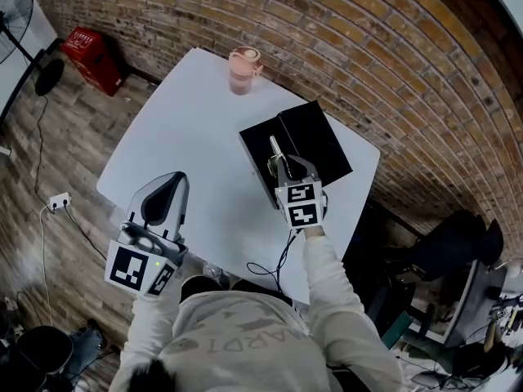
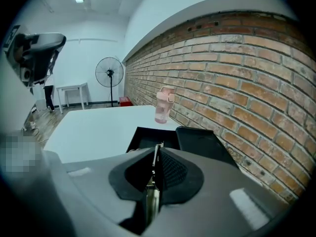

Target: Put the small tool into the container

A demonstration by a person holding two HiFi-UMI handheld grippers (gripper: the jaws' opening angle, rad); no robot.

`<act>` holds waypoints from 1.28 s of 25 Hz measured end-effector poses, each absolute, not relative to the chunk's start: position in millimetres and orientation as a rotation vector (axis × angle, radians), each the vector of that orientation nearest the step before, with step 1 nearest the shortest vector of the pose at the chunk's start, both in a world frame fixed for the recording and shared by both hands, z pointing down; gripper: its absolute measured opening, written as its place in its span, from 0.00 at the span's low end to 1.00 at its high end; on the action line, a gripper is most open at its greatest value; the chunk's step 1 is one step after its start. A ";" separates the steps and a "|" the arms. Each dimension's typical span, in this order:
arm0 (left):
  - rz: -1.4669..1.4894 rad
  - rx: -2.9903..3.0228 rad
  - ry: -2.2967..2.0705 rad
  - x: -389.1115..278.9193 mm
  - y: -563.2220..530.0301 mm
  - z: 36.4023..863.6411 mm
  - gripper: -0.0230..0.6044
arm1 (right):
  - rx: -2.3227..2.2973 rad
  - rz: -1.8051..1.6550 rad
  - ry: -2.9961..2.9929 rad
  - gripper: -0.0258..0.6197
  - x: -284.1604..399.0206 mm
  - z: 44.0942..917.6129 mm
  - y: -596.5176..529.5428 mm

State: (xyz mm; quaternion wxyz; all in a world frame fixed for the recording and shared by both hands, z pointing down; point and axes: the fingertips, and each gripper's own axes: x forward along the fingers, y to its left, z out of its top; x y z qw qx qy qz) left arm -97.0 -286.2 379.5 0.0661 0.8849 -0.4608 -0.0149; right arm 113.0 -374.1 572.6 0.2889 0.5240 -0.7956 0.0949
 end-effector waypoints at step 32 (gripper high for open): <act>-0.020 2.623 -1.434 -113.3 -285.4 388.8 0.04 | 1.269 0.258 -1.938 0.14 99.3 623.6 -384.2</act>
